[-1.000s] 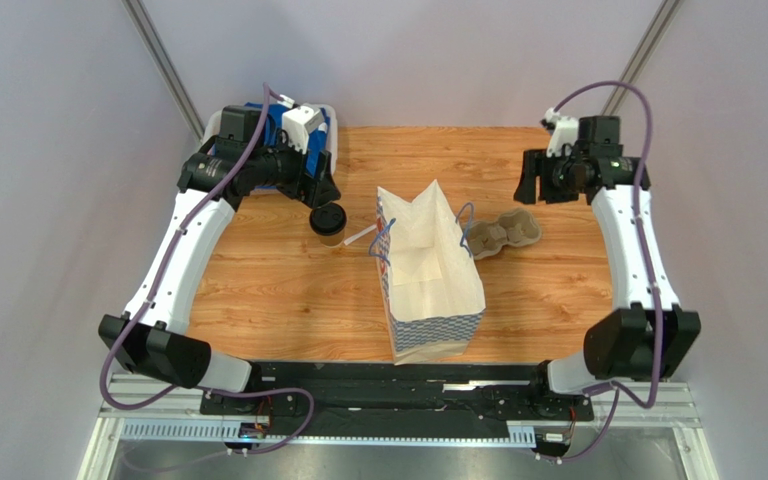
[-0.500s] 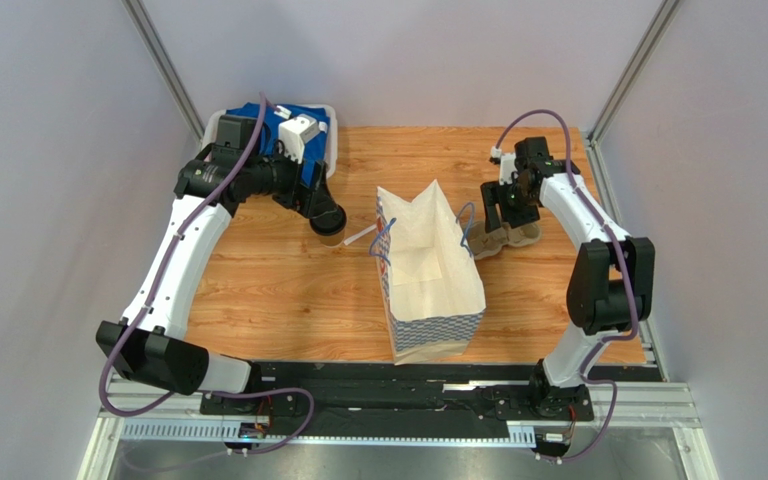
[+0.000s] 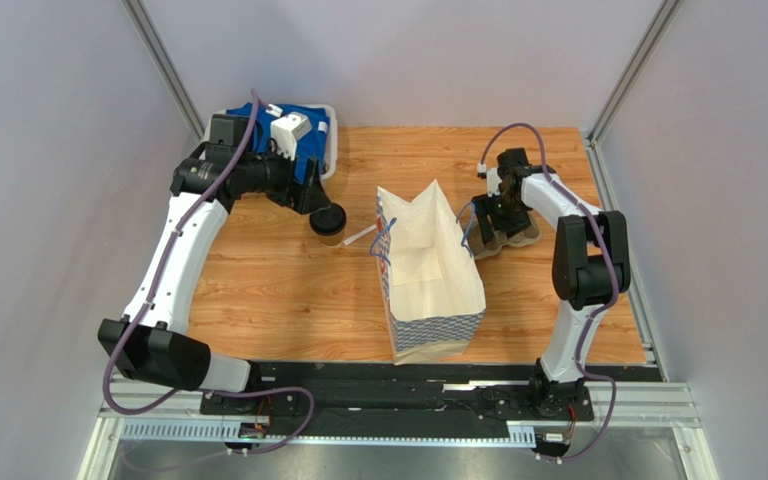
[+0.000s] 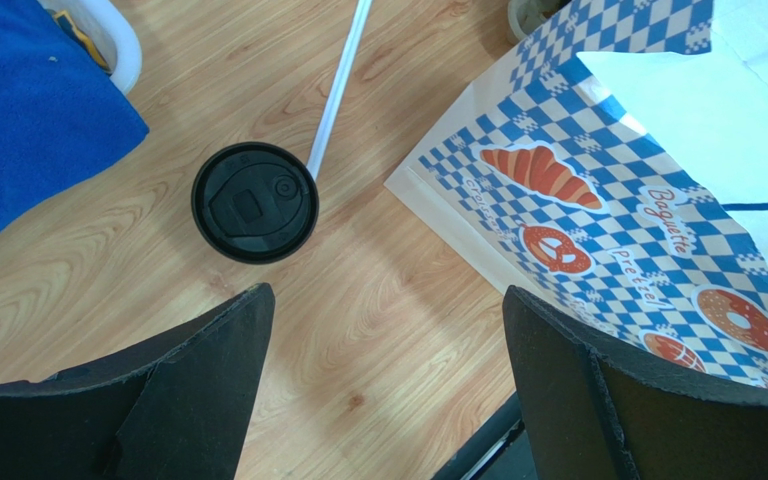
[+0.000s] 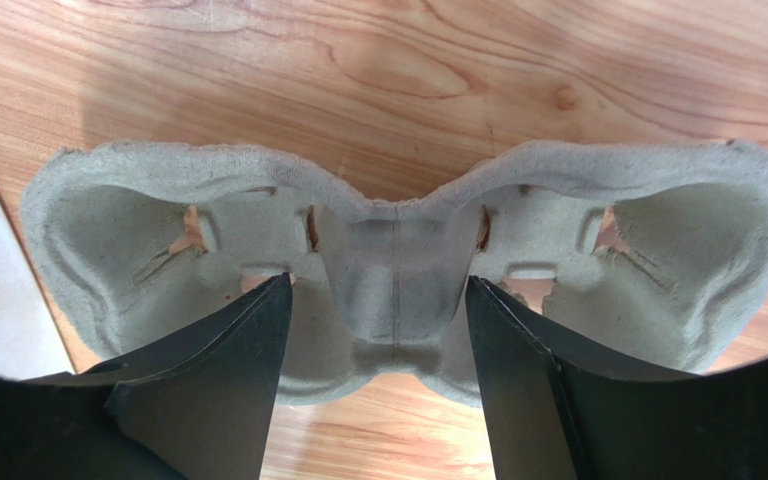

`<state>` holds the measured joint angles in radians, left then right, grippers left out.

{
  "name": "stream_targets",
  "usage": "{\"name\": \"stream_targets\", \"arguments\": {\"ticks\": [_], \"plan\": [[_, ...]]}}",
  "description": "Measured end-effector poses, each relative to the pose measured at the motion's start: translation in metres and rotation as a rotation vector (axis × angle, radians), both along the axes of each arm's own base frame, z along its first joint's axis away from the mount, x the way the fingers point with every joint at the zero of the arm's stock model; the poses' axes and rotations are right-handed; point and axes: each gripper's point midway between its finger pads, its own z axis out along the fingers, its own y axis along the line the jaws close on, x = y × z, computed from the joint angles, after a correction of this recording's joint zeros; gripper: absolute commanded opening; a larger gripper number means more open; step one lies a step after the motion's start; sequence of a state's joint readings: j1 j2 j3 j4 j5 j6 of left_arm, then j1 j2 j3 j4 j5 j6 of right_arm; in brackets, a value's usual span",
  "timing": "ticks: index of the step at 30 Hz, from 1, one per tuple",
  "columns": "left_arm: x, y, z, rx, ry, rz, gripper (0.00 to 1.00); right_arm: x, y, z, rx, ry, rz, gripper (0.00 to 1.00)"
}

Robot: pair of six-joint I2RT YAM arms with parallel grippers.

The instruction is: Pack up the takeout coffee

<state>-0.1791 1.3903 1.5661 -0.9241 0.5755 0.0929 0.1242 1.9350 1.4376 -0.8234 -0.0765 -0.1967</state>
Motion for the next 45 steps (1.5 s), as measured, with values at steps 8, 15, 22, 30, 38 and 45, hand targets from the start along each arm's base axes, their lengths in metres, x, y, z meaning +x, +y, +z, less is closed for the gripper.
{"name": "stream_targets", "arguments": {"ticks": [8, 15, 22, 30, 38, 45], "plan": [[0.011, 0.006, -0.011, 0.006, 0.035, 0.023, 0.93, 0.005, -0.006, 0.001, -0.025, -0.024, 0.033, 0.34], [0.019, 0.005, -0.013, -0.01, 0.044, 0.026, 0.93, 0.007, -0.03, 0.01, -0.044, -0.042, 0.042, 0.23], [0.027, 0.0, -0.019, -0.041, 0.075, 0.022, 0.93, 0.013, -0.059, 0.064, -0.022, -0.111, 0.044, 0.2], [0.032, -0.005, -0.013, -0.079, 0.07, 0.021, 0.93, 0.044, -0.051, 0.285, 0.042, -0.643, 0.227, 0.21], [0.038, -0.012, -0.005, -0.138, 0.068, 0.03, 0.93, -0.078, 0.072, 0.482, 0.151, -1.225, 0.709, 0.16], [0.04, -0.016, -0.001, -0.169, 0.069, 0.028, 0.94, -0.171, 0.144, 0.465, 0.182, -1.271, 1.157, 0.15]]}}
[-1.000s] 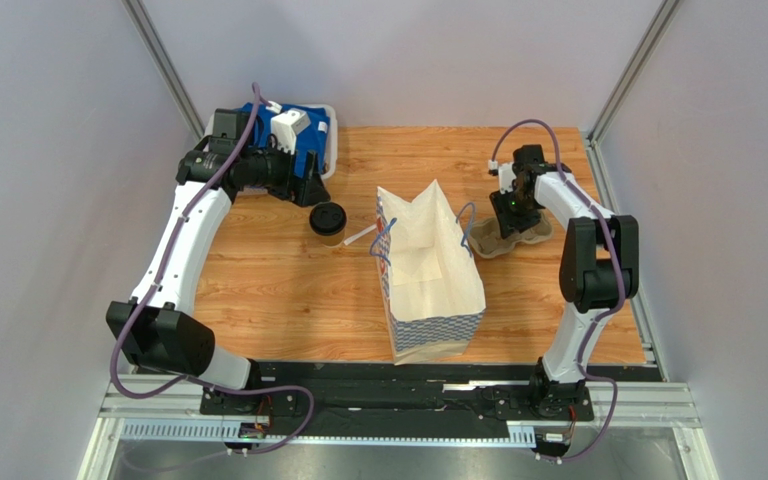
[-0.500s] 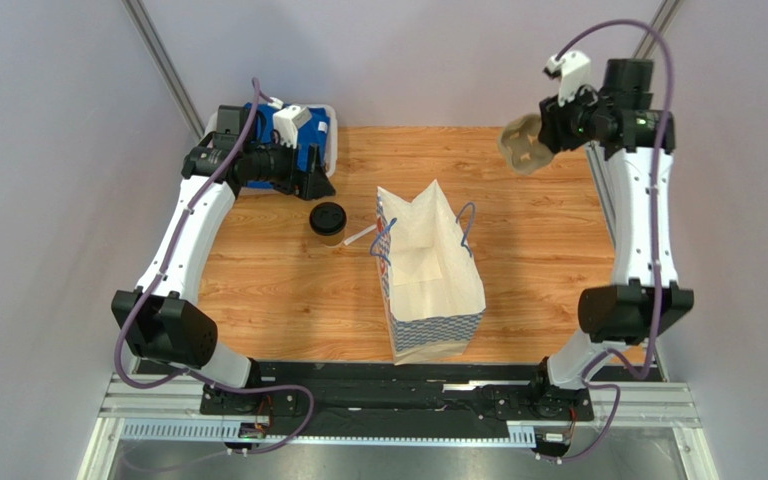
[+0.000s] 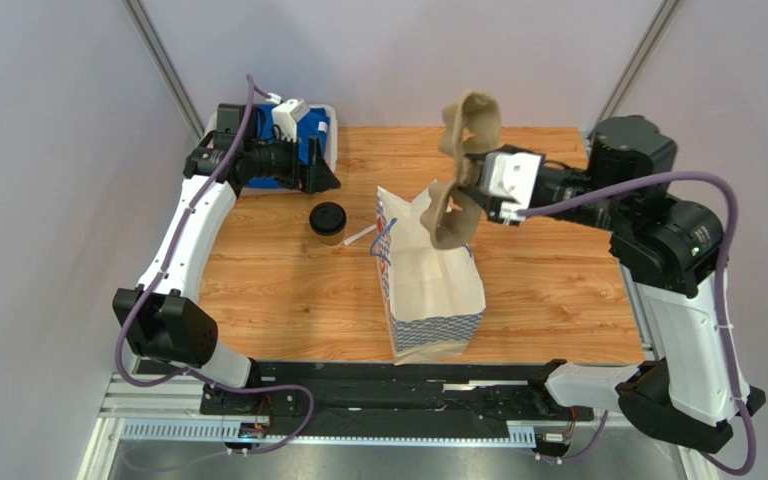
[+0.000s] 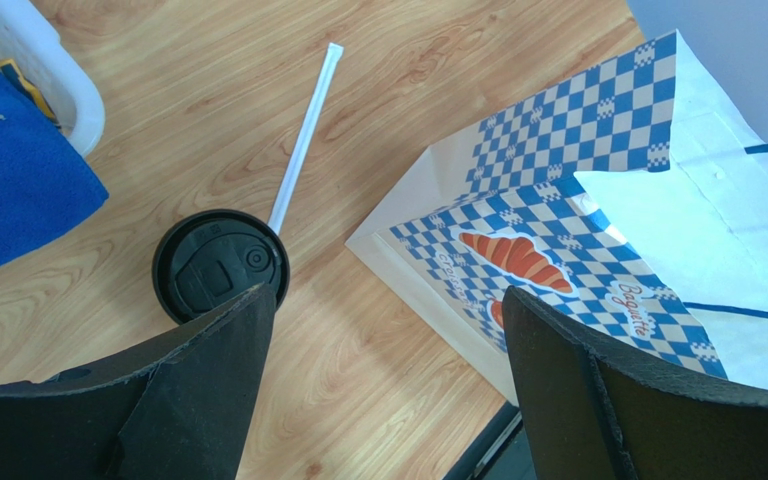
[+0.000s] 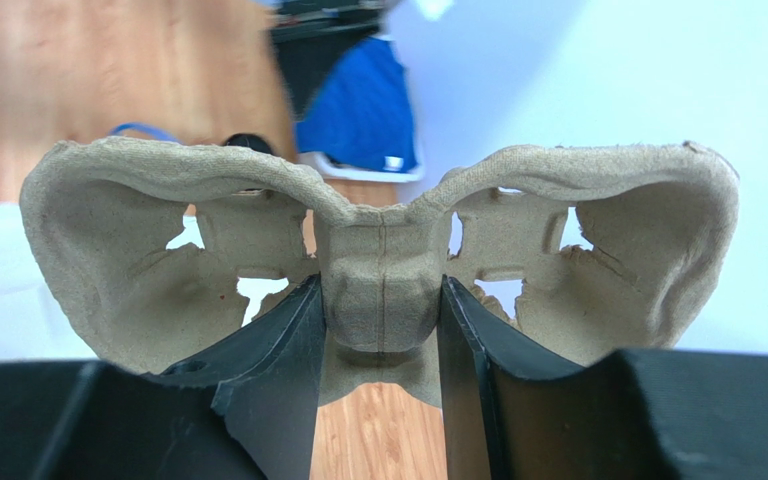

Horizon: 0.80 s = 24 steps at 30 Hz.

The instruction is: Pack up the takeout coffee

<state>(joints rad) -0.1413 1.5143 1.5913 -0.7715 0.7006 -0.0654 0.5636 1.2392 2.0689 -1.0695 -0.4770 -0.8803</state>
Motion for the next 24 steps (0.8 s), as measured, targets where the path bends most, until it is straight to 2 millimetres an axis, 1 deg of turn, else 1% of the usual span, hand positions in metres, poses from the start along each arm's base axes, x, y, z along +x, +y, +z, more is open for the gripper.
{"name": "stream_targets", "arguments": {"ticks": [3, 6, 9, 11, 13, 16, 24], "plan": [[0.0, -0.001, -0.004, -0.009, 0.013, 0.0, 0.94, -0.013, 0.016, -0.03, -0.099, 0.024, 0.081, 0.15], [-0.002, -0.002, -0.012, -0.015, 0.039, 0.005, 0.95, -0.015, 0.025, -0.062, -0.186, 0.078, 0.118, 0.14], [-0.002, -0.002, -0.015, -0.018, 0.049, 0.008, 0.95, -0.017, 0.028, -0.093, -0.279, 0.137, 0.144, 0.13], [-0.002, -0.002, -0.015, -0.019, 0.05, 0.008, 0.95, -0.019, 0.03, -0.107, -0.33, 0.161, 0.165, 0.11], [-0.002, -0.003, -0.015, -0.021, 0.051, 0.006, 0.95, -0.021, 0.033, -0.119, -0.377, 0.179, 0.188, 0.11], [-0.003, -0.003, -0.015, -0.022, 0.051, 0.006, 0.95, -0.02, 0.039, -0.13, -0.424, 0.195, 0.213, 0.11], [-0.004, -0.004, -0.014, -0.03, 0.053, -0.004, 0.95, -0.014, 0.054, -0.147, -0.489, 0.21, 0.24, 0.1]]}}
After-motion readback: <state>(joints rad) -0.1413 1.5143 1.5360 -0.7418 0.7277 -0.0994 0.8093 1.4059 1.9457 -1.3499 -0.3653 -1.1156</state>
